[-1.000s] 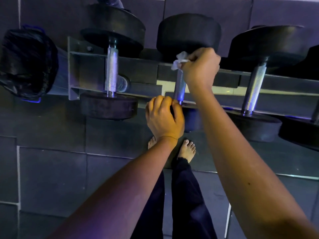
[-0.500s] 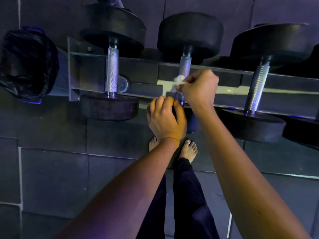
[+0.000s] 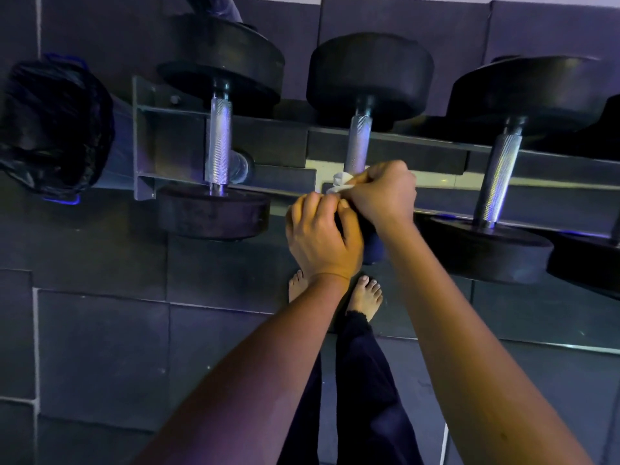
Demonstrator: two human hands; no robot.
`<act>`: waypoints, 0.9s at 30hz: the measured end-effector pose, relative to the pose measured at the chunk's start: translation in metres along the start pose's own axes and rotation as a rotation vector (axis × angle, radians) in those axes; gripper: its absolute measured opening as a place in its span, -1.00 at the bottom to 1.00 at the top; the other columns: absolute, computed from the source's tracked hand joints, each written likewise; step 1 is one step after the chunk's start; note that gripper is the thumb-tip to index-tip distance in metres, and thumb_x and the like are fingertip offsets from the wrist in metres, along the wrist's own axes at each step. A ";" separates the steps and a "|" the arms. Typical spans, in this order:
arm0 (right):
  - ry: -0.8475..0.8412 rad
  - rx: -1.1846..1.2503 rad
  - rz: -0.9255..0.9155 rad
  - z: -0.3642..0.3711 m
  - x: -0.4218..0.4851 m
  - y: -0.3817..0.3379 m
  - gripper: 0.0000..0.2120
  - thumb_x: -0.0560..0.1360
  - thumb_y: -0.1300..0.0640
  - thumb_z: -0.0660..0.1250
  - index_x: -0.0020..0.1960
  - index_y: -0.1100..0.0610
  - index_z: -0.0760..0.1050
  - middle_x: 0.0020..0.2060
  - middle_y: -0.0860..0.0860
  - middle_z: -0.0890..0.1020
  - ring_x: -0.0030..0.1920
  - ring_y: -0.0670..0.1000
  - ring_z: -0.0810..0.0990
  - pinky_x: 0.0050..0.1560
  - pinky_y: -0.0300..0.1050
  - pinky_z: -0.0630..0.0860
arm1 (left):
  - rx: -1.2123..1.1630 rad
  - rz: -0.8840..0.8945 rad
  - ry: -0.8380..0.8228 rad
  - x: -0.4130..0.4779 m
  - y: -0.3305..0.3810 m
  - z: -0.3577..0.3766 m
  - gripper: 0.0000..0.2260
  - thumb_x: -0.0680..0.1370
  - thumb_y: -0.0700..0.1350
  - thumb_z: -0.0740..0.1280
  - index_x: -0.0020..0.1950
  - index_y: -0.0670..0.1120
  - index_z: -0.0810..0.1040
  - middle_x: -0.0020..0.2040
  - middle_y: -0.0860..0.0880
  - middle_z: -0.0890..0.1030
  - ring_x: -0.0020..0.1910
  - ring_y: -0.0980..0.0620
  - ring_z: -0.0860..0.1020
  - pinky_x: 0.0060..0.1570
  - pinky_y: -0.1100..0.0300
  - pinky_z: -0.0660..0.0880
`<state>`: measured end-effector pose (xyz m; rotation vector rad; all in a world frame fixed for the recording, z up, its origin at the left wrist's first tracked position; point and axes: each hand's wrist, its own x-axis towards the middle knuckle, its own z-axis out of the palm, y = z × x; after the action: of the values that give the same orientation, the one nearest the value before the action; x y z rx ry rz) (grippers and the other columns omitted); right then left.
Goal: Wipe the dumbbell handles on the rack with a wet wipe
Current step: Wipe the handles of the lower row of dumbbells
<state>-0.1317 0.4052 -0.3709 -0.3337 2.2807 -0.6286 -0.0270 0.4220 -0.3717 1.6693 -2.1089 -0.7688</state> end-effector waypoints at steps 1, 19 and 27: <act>-0.010 0.010 0.011 -0.002 0.001 0.001 -0.68 0.27 -0.11 0.56 -0.37 0.10 0.55 -0.28 0.05 0.62 -0.21 0.07 0.60 -0.29 -0.19 0.40 | 0.001 -0.006 -0.002 0.000 0.001 0.000 -0.75 0.50 -0.04 0.15 -0.17 -0.13 0.56 -0.15 -0.09 0.55 -0.03 -0.17 0.51 -0.10 0.01 0.44; -0.004 0.102 -0.047 -0.011 0.002 -0.001 -0.65 0.17 -0.04 0.64 -0.29 0.19 0.63 -0.37 0.02 0.64 -0.35 -0.10 0.51 -0.33 -0.18 0.48 | 0.011 -0.026 -0.014 0.000 0.000 0.001 -0.77 0.51 -0.04 0.16 -0.21 -0.11 0.54 -0.16 -0.06 0.55 -0.02 -0.14 0.51 -0.11 0.00 0.44; 0.030 0.152 -0.077 -0.015 0.004 -0.005 -0.73 0.20 0.08 0.64 -0.30 0.19 0.60 -0.40 -0.02 0.61 -0.40 -0.14 0.48 -0.38 -0.27 0.45 | 0.013 -0.021 -0.003 -0.001 0.002 0.001 -0.77 0.50 -0.04 0.16 -0.20 -0.10 0.55 -0.15 -0.05 0.55 -0.02 -0.13 0.50 -0.09 0.04 0.41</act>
<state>-0.1449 0.4046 -0.3618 -0.3420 2.2408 -0.8463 -0.0282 0.4235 -0.3712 1.7006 -2.1065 -0.7660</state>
